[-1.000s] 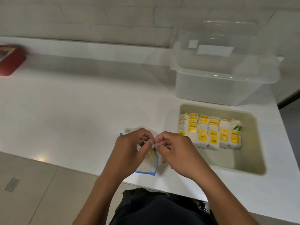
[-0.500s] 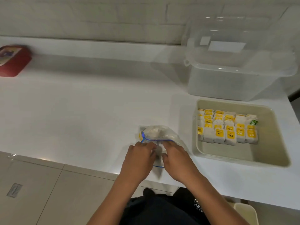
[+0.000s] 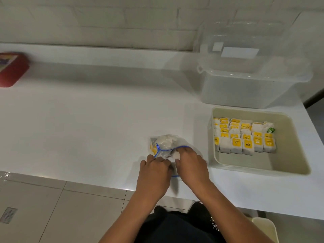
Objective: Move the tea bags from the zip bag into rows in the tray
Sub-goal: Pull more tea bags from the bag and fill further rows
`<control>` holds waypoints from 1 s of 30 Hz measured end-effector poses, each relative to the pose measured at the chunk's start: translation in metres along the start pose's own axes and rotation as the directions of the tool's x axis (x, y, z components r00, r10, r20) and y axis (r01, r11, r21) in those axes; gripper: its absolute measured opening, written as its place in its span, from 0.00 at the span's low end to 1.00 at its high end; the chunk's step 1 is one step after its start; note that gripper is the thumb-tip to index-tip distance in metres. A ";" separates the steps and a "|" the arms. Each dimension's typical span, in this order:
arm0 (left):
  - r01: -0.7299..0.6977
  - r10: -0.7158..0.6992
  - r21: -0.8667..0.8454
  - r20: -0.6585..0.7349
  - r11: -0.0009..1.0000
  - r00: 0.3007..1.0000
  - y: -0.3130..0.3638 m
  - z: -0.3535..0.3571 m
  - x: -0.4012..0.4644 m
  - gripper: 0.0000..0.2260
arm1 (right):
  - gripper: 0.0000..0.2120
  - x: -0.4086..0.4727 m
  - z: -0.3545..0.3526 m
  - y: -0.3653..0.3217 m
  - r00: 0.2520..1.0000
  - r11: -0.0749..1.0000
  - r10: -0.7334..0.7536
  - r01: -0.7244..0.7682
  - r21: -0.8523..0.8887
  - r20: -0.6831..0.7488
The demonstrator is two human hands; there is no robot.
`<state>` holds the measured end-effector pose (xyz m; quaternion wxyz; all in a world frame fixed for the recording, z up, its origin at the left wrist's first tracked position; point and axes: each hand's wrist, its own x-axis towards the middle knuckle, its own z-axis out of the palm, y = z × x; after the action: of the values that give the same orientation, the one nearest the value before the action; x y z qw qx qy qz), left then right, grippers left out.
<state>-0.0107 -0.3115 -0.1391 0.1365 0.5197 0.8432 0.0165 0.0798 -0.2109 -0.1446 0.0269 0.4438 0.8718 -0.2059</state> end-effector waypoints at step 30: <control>-0.064 -0.010 -0.554 -0.129 0.830 0.992 -0.030 -0.018 0.002 0.04 | 0.15 -0.015 -0.053 0.006 0.995 0.951 -0.064 0.038 0.307 0.075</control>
<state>-0.0418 -0.3213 -0.1273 0.2279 0.4671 0.8014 0.2961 0.1012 -0.1990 -0.0949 -0.0105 0.4108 0.8388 -0.3572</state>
